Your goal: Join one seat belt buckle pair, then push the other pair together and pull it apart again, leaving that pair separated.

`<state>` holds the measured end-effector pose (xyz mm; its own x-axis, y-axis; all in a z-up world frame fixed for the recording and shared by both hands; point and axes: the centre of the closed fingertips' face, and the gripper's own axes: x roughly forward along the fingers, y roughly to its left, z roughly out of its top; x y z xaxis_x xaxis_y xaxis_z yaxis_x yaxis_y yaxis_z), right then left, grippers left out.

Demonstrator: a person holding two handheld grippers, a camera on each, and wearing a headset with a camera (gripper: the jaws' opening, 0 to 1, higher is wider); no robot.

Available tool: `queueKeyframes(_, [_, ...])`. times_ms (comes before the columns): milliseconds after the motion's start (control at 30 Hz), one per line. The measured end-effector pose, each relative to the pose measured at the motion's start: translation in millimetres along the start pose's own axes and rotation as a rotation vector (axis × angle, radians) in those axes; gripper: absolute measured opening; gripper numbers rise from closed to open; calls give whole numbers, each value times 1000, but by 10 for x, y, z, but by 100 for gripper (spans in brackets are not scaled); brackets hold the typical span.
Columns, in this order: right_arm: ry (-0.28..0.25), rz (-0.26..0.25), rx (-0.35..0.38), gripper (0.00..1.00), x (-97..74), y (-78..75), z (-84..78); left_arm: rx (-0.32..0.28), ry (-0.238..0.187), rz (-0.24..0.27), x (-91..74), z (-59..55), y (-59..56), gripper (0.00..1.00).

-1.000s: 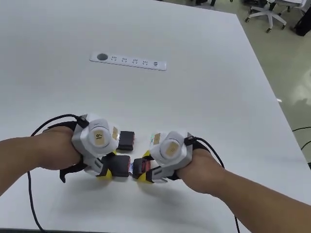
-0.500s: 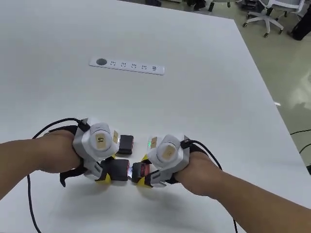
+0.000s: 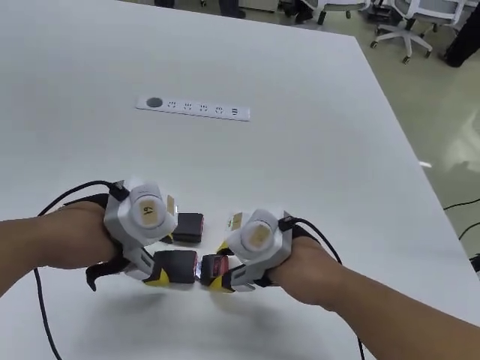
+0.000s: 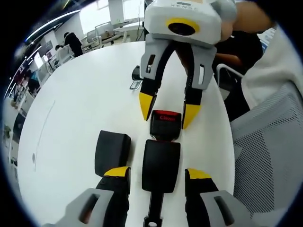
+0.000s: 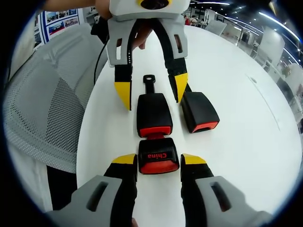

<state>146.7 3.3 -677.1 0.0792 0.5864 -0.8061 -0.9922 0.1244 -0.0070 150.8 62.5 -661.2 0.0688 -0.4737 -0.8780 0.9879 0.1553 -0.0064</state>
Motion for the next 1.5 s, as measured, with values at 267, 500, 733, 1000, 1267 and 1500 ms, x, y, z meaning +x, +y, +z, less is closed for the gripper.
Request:
queueKeyframes(267, [-20,-29,-2,33,-227,-119,-28,-9,-49,43,-117,95,257,49])
queueKeyframes(500, [7,-94,11,34,-452,-406,-209,-27,-73,77,-158,164,520,49])
queueKeyframes(733, [52,-138,26,34,-610,-623,-491,-8,-25,63,-66,9,652,49])
queueKeyframes(1000, [95,-170,56,37,-724,-777,-778,11,-32,63,-58,105,680,49])
queueKeyframes(1267, [126,-162,78,35,-729,-823,-933,19,-6,42,50,62,759,49])
queueKeyframes(1500, [153,-142,77,33,-679,-851,-1157,20,10,13,157,8,793,46])
